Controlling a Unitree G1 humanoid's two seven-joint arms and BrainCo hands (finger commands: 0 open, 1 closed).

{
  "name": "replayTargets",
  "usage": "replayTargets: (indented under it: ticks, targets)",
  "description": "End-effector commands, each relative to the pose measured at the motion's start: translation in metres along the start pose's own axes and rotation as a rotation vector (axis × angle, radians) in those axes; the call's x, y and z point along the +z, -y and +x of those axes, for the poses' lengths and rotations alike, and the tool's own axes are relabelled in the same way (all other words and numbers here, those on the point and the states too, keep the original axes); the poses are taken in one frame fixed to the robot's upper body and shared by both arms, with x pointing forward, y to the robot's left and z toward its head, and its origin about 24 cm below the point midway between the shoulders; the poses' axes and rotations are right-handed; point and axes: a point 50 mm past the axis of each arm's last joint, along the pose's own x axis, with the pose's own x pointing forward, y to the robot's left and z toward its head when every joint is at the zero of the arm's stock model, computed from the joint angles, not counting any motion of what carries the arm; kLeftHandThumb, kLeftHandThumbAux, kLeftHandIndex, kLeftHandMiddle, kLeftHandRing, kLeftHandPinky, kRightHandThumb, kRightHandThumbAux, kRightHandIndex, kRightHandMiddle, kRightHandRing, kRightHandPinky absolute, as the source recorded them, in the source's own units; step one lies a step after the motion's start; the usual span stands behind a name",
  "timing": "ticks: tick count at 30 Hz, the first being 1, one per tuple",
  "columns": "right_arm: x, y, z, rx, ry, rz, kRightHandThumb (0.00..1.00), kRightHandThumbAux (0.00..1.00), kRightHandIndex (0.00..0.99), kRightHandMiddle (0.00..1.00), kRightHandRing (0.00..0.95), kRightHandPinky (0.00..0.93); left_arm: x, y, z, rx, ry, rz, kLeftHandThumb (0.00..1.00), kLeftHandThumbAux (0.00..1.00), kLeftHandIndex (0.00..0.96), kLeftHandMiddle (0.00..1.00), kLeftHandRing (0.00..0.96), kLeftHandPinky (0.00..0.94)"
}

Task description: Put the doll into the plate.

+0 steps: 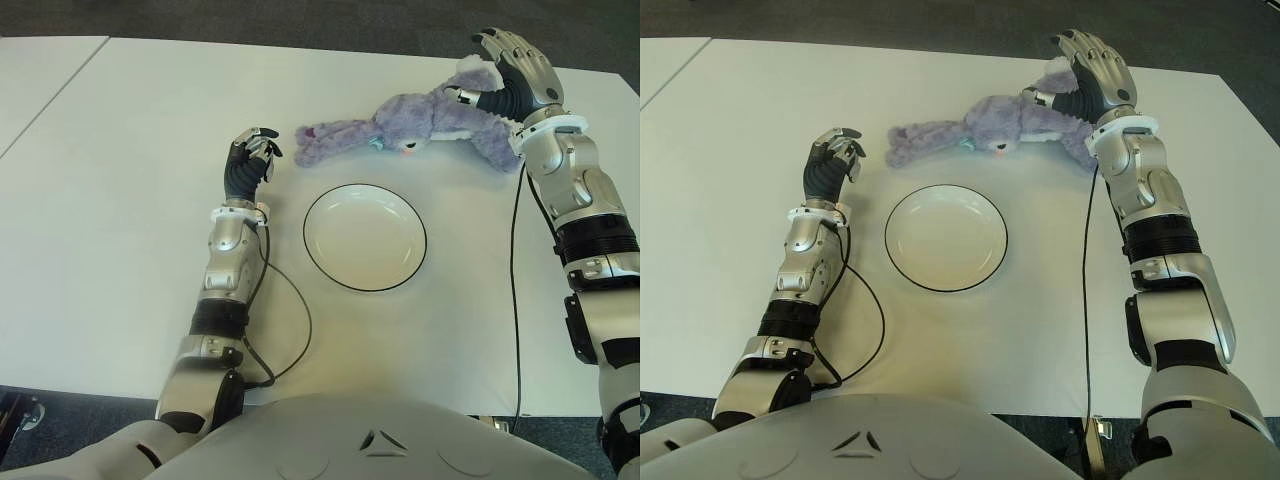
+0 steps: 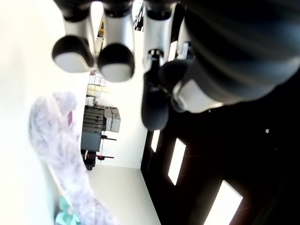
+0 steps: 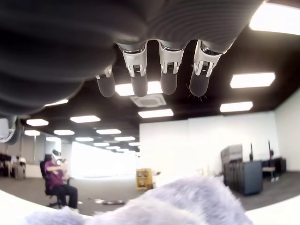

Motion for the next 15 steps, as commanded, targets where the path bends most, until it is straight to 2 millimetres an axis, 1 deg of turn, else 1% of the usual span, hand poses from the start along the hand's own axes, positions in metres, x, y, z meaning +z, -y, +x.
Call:
replayTargets:
  ticks: [1, 2, 6, 10, 15]
  targets:
    - [-0.0085, -0.0201, -0.0041, 0.138, -0.132, 0.812, 0.13, 0.313, 0.0, 0.0, 0.0, 0.0, -0.0487, -0.0146, -0.0381, 0.082, -0.209, -0.031, 0.714, 0.703, 0.442, 0.888, 0.894, 0.884]
    - [-0.0083, -0.0205, -0.004, 0.144, -0.128, 0.893, 0.115, 0.326, 0.0, 0.0, 0.0, 0.0, -0.0486, -0.0148, -0.038, 0.082, -0.209, -0.03, 0.713, 0.703, 0.442, 0.888, 0.893, 0.885]
    - [-0.0064, -0.0203, -0.006, 0.16, -0.104, 1.035, 0.07, 0.36, 0.0, 0.0, 0.0, 0.0, -0.0488, -0.0158, -0.0379, 0.078, -0.212, -0.029, 0.713, 0.704, 0.442, 0.888, 0.893, 0.884]
    - [-0.0066, -0.0194, -0.0075, 0.165, -0.096, 1.087, 0.044, 0.371, 0.0, 0.0, 0.0, 0.0, -0.0491, -0.0165, -0.0378, 0.074, -0.215, -0.028, 0.712, 0.704, 0.442, 0.889, 0.893, 0.879]
    - [-0.0072, -0.0169, -0.009, 0.176, -0.089, 1.118, 0.038, 0.38, 0.0, 0.0, 0.0, 0.0, -0.0486, -0.0153, -0.0376, 0.08, -0.208, -0.016, 0.712, 0.704, 0.442, 0.888, 0.892, 0.883]
